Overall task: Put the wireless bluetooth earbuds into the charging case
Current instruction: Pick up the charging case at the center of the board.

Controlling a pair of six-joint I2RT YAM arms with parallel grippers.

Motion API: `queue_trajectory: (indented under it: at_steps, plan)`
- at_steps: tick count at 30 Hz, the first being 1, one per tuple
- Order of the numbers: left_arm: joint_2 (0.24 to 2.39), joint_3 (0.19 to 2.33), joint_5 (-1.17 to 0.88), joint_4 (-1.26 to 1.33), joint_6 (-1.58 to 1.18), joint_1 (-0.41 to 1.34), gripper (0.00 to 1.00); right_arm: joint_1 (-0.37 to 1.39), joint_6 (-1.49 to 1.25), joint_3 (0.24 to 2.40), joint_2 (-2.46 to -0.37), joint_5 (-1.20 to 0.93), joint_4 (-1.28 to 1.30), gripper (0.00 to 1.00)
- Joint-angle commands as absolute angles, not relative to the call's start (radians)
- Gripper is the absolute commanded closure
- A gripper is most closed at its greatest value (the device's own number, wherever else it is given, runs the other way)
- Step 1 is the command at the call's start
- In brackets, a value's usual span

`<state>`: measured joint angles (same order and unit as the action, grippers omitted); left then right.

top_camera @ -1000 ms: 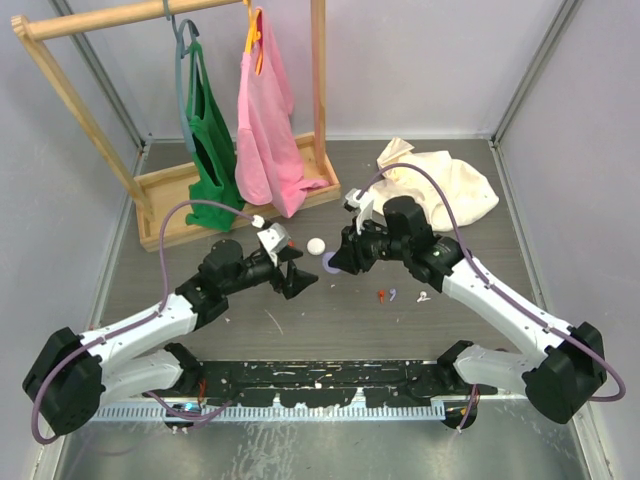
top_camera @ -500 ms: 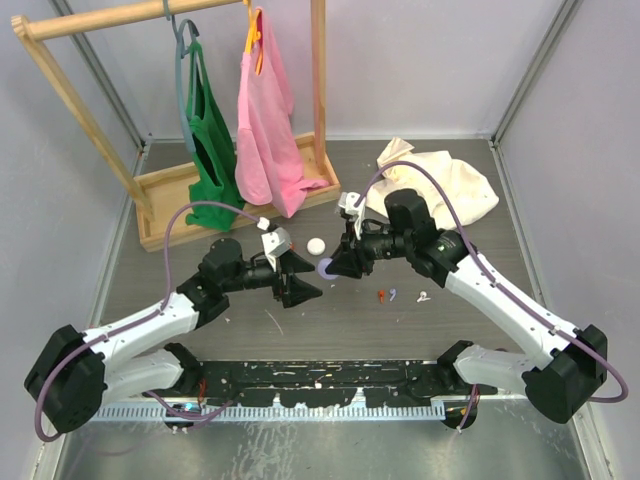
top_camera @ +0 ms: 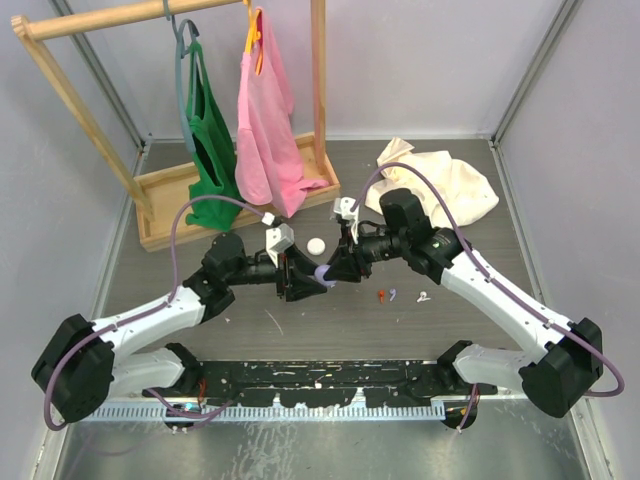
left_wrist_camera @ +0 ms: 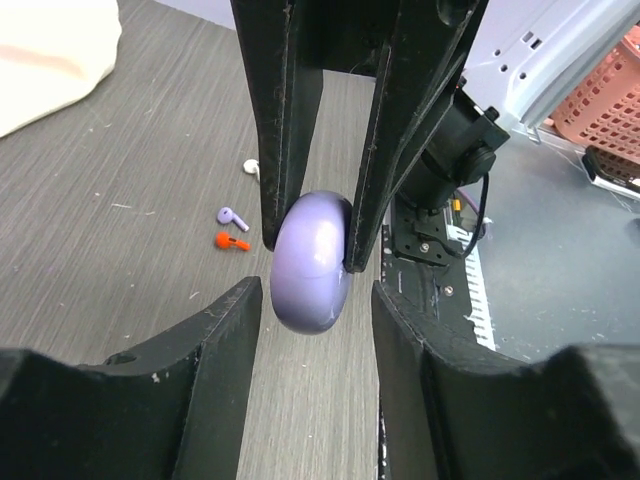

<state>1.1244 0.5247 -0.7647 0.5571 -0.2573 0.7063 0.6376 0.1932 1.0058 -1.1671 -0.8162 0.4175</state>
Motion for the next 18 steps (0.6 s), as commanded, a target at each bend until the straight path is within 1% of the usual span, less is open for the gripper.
queue_trajectory:
  at_steps: [1,5,12,16,18]
  plan:
    - [1.143,0.573,-0.828,0.644,-0.281,0.702,0.53,0.643,0.224,1.05,-1.164,-0.853,0.396,0.93]
    - [1.155,0.581,-0.844,0.644,-0.289,0.702,0.59,0.642,0.231,1.051,-1.164,-0.868,0.4,0.93]
    - [1.174,0.592,-0.863,0.646,-0.299,0.703,0.76,0.644,0.241,1.05,-1.171,-0.879,0.406,0.91]
    - [1.174,0.591,-0.866,0.637,-0.289,0.702,0.86,0.644,0.243,1.052,-1.165,-0.873,0.408,0.83]
    - [1.167,0.588,-0.861,0.623,-0.271,0.702,0.9,0.644,0.241,1.054,-1.158,-0.869,0.404,0.74]
